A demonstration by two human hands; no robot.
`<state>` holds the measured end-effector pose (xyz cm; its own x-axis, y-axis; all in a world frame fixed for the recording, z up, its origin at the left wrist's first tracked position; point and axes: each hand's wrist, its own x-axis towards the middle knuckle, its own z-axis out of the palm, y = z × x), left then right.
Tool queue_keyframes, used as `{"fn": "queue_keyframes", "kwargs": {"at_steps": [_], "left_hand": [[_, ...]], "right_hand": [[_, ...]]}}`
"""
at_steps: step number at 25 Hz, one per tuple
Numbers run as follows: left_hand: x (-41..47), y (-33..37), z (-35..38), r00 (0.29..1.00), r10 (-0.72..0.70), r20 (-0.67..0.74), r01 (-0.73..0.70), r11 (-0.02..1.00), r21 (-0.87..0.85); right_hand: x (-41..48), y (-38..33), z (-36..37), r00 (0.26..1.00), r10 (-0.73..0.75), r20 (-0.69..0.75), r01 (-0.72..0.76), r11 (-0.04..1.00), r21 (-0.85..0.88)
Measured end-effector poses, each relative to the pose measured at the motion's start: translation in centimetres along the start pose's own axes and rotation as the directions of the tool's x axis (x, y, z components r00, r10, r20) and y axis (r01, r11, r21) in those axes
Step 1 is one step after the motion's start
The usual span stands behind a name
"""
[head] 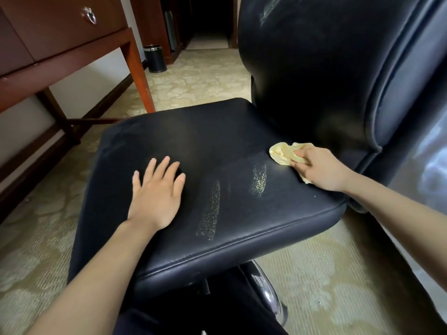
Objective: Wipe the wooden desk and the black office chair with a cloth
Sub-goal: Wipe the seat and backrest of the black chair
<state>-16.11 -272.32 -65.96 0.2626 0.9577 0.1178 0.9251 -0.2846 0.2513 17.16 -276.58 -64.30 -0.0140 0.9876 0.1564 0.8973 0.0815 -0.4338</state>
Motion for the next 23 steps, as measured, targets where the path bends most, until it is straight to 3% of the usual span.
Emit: {"fn": "queue_keyframes", "kwargs": {"at_steps": [9,17,19,23], "left_hand": [[0.7,-1.2,0.3,1.0,0.003,-0.028,-0.005,0.998,-0.065],[0.3,-0.1,0.7,0.999,-0.028,-0.021,0.028,0.999,-0.028],[-0.1,0.2,0.8,0.999,-0.041,0.012,0.041,0.999,0.005],[-0.6,0.5,0.5,0.998,-0.043,0.043,0.041,0.999,0.034]], "right_hand": [[3.6,-0.8,1.3,0.969,0.222,-0.112,-0.226,0.974,-0.024],[7.9,-2.2,1.5,0.904,0.414,-0.102,-0.41,0.91,0.06],[7.6,-3.6,2.2,0.918,0.392,-0.065,-0.391,0.92,0.017],[5.0,-10.1,4.1,0.977,0.206,0.054,-0.207,0.978,0.004]]}}
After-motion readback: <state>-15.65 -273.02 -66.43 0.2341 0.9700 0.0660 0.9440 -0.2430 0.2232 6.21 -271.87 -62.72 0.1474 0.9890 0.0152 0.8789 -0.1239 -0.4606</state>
